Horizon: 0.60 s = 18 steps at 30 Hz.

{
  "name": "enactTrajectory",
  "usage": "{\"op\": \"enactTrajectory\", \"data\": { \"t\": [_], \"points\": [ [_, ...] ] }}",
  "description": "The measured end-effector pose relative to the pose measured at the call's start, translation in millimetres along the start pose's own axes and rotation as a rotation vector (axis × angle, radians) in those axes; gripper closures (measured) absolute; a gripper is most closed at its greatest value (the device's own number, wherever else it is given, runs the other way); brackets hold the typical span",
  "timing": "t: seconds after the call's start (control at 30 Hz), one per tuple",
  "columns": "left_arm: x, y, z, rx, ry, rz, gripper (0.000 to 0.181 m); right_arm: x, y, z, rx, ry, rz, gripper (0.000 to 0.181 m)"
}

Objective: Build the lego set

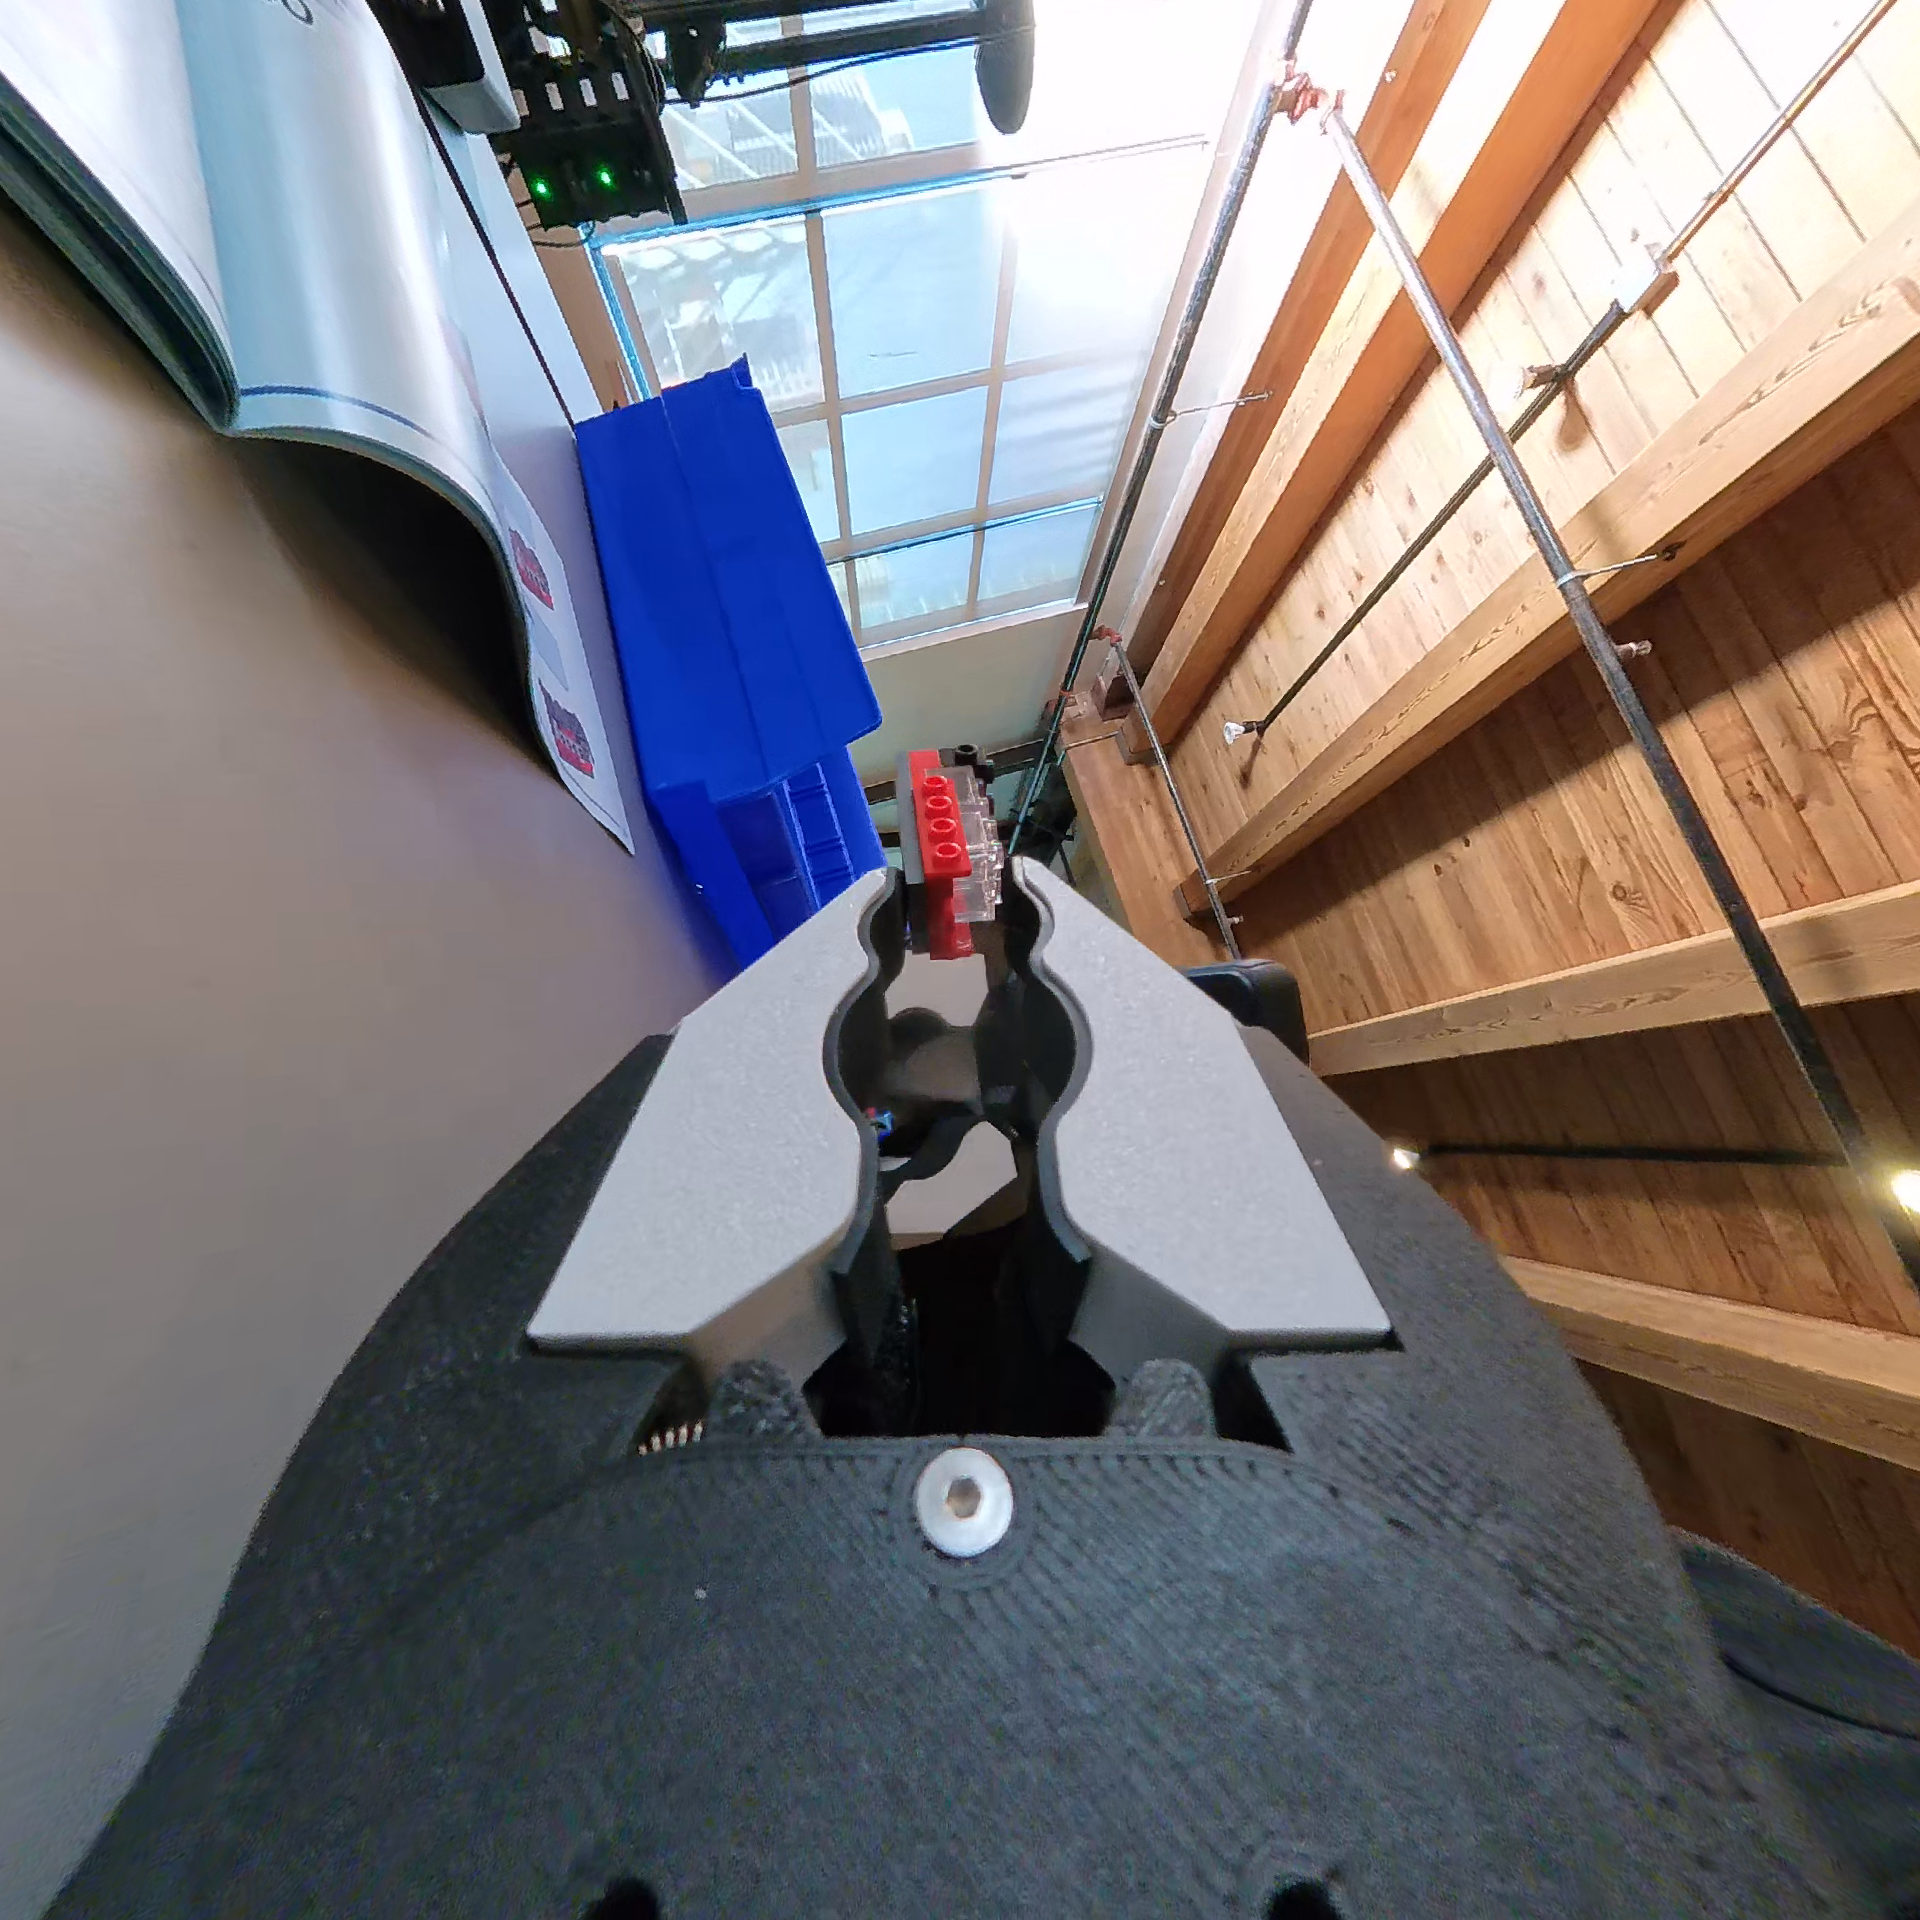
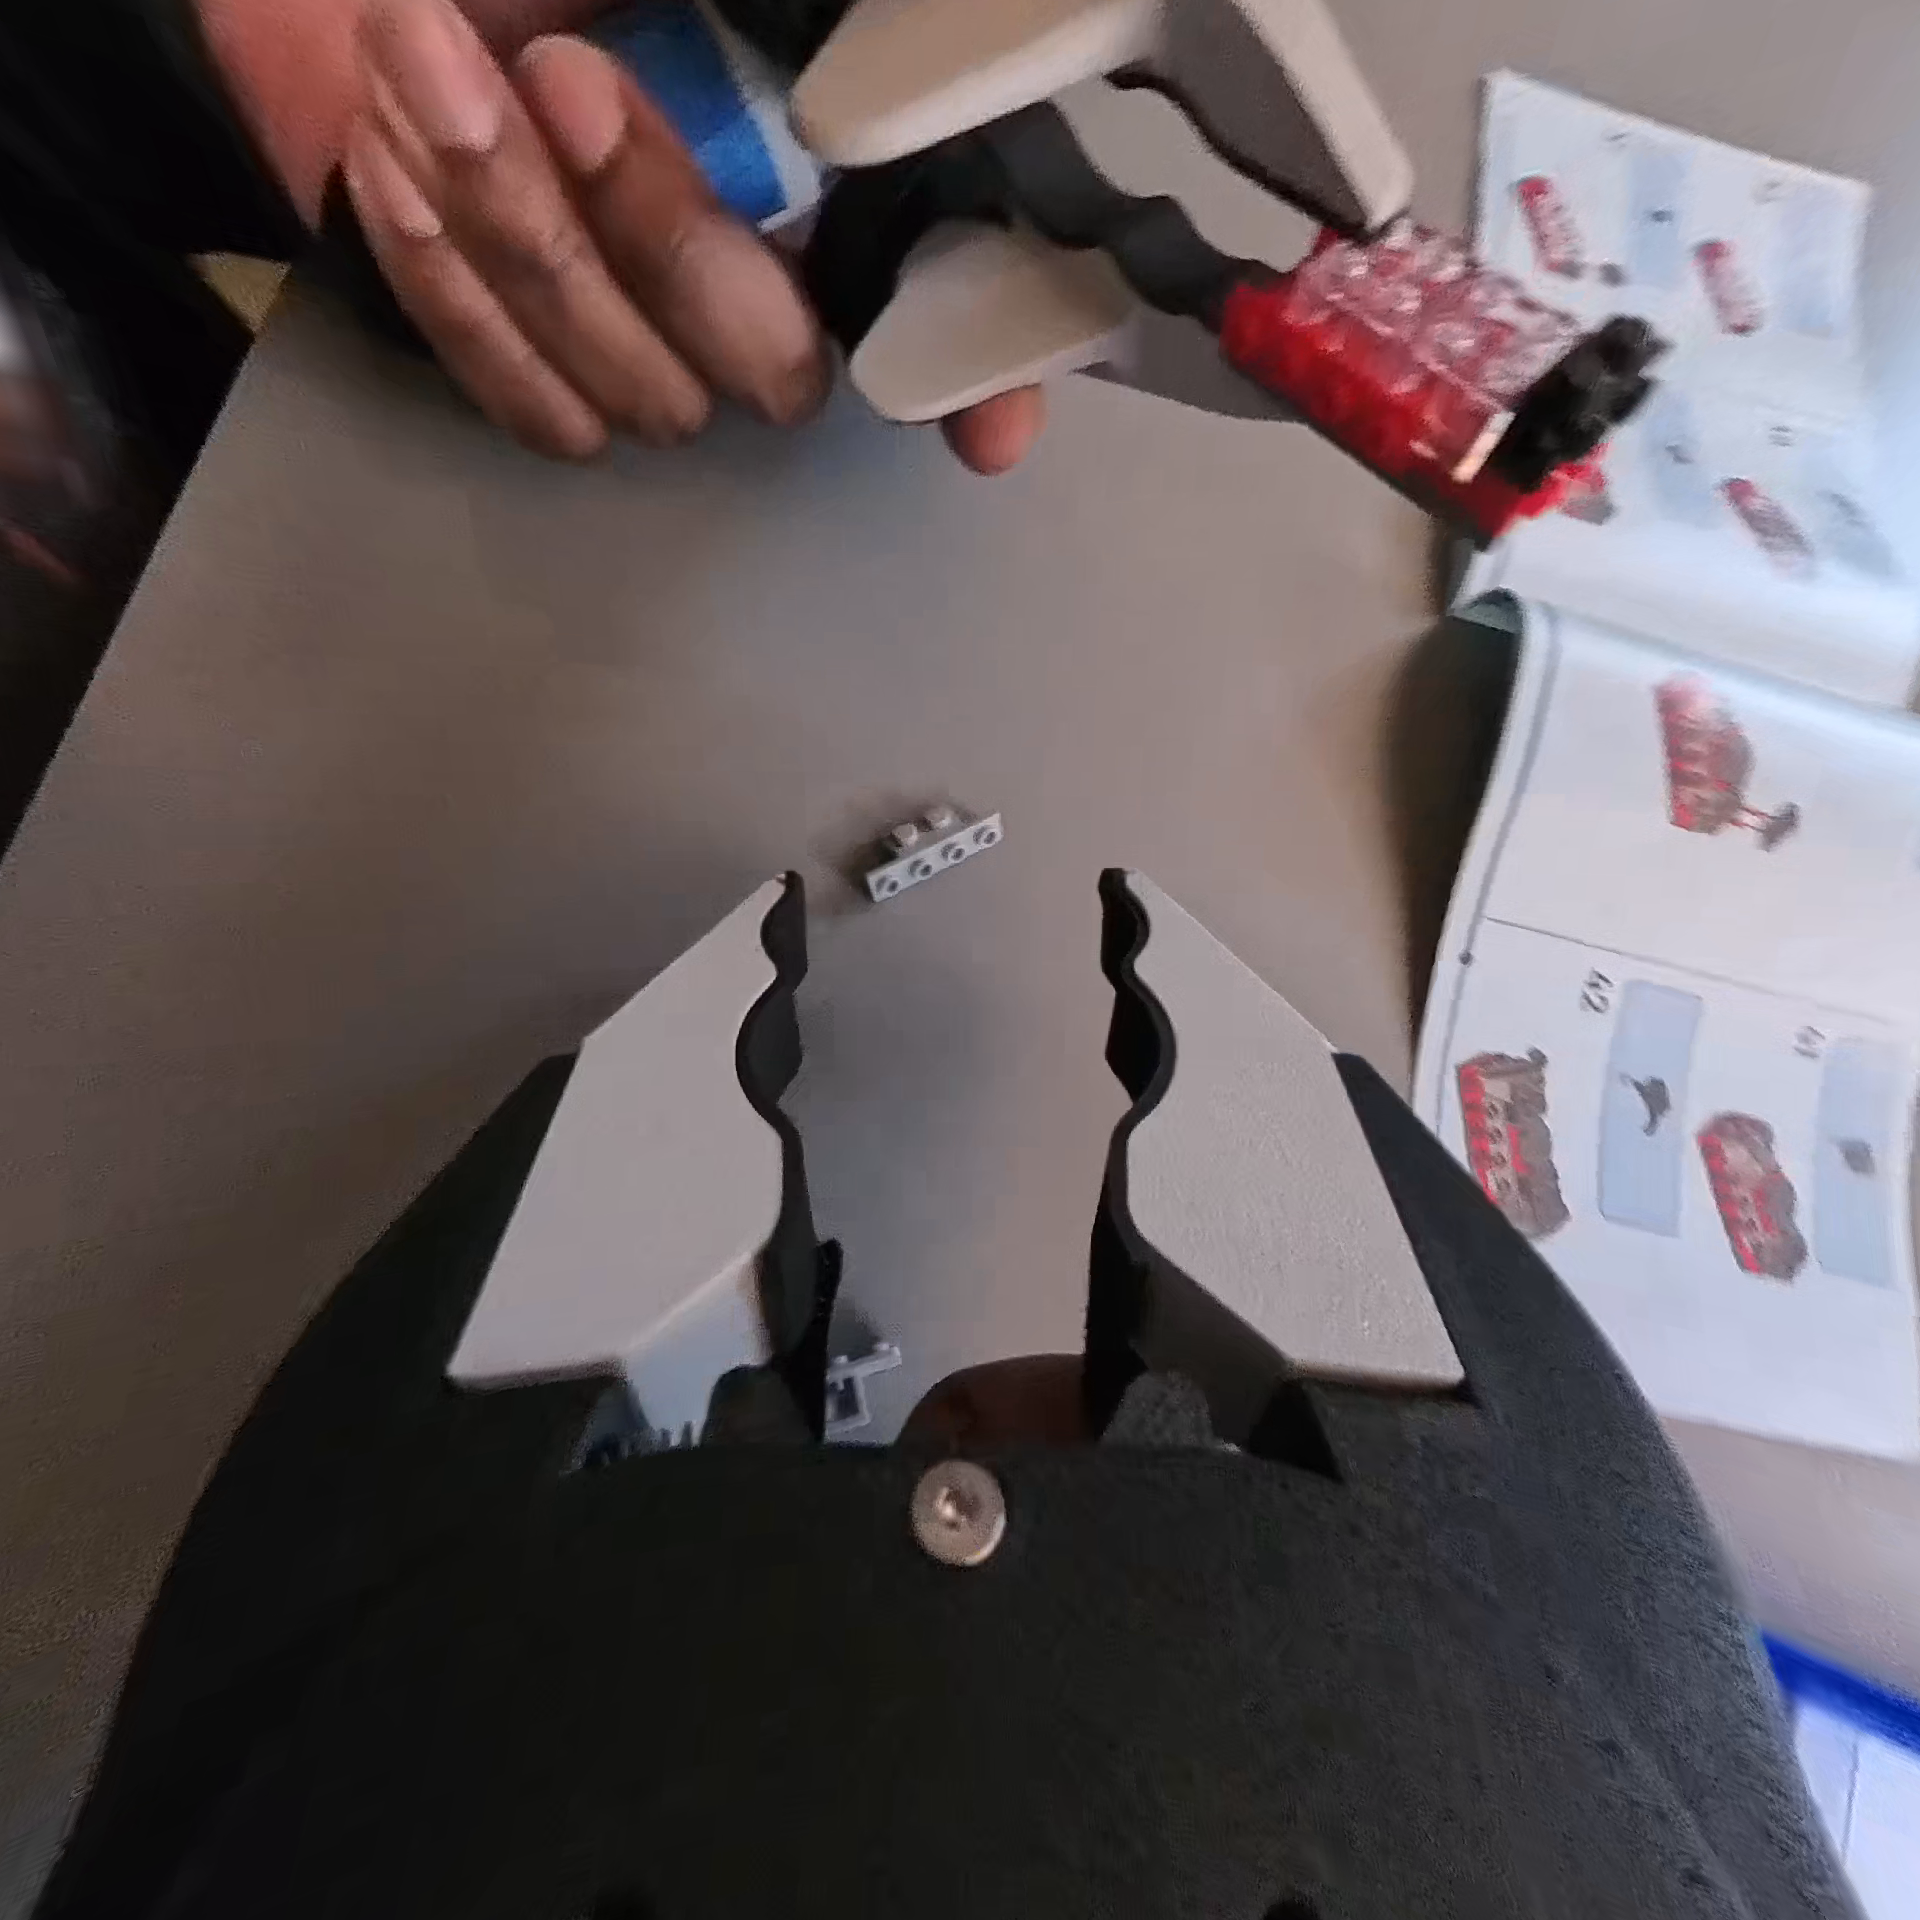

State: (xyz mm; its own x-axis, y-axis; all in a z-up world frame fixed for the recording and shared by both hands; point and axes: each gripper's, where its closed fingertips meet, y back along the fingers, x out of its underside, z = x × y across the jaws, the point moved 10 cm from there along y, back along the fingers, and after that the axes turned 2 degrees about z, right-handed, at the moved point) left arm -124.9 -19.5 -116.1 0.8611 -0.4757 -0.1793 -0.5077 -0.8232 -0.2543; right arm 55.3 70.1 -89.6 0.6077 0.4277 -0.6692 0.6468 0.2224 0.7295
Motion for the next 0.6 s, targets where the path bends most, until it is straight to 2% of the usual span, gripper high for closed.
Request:
{"op": "enactTrajectory", "data": {
  "t": [0.13,0.3,0.5,0.6],
  "points": [
    [-0.4,0.1,0.7,-0.001,0.010,0.001,0.162,0.8,-15.5,-8.5,-0.119,0.047,0.084,0.121],
    [-1.5,0.3,1.8,0.006,0.026,0.000,0.162,-1.3,-24.4,-14.7,-0.199,0.009,0.069,0.128],
    [-3.4,1.5,3.6,0.025,0.060,-0.007,0.162,0.9,-25.1,-11.9,-0.155,-0.054,0.032,0.150],
    [-4.1,1.9,4.0,0.030,0.068,-0.012,0.162,1.1,-24.2,-8.0,-0.079,-0.086,0.010,0.151]
  ]
}}
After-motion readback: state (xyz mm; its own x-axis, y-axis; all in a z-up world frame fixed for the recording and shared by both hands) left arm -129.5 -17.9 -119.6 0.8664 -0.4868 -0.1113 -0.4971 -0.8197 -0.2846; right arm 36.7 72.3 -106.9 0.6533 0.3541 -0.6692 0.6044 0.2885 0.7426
